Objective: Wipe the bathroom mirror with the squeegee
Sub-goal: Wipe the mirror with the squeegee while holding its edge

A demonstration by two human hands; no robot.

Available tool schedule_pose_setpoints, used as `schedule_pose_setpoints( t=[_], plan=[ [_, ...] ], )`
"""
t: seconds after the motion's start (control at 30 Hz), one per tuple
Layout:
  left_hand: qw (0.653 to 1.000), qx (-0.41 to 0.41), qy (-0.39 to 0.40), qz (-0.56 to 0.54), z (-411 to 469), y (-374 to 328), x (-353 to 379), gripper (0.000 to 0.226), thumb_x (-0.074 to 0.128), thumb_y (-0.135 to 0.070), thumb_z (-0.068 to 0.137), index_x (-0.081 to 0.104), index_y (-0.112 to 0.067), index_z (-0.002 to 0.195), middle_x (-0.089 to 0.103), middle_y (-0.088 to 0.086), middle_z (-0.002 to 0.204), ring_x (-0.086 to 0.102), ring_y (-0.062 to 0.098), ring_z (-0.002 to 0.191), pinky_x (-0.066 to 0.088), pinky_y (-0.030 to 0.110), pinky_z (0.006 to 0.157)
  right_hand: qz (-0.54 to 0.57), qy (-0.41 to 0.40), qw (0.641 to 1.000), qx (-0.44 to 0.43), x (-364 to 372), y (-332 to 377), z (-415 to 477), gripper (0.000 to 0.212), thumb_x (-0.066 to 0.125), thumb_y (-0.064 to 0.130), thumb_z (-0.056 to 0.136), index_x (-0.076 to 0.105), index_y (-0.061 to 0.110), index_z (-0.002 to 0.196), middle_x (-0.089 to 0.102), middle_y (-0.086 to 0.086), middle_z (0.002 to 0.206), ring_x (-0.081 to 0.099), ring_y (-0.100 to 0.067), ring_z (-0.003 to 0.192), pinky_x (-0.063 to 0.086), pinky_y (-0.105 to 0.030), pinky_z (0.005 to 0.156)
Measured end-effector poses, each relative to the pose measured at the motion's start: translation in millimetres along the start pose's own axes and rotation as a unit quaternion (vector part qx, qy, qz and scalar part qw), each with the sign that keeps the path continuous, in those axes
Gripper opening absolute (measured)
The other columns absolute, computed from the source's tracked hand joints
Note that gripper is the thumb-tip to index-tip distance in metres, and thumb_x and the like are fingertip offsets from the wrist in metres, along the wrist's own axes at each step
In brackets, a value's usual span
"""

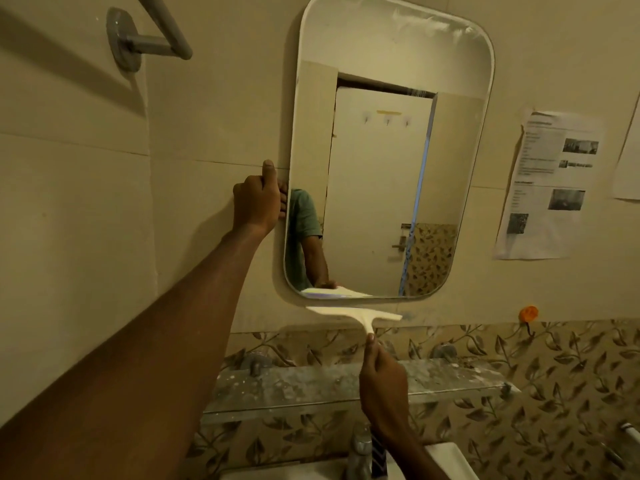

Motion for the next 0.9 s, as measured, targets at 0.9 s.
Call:
schedule_pose_setpoints(
  t=[0.9],
  plan=[
    [0.998,-0.029,0.031,0.054,3.5,-10.2,0.4,0.060,0.031,-0.046,0.101,0.063,-0.004,0.073,0.068,0.017,0.072,0.067,0.028,0.061,0.060,0.041,0.068,-0.038,-0.063,0.986,-0.147,-60.3,95.3,122.8,0.047,0.029,0.034,0.104,0.043,0.025,0.060,0.043,0.006,0.050,0.037,-0.003,0.040,0.027,-0.015,0.035]
  ],
)
Point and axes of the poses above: each hand's wrist, its own z-axis towards the middle knuckle, its own x-axis out of the palm, y = z × x, the point moved 3 cm from there along z, towards the middle knuckle
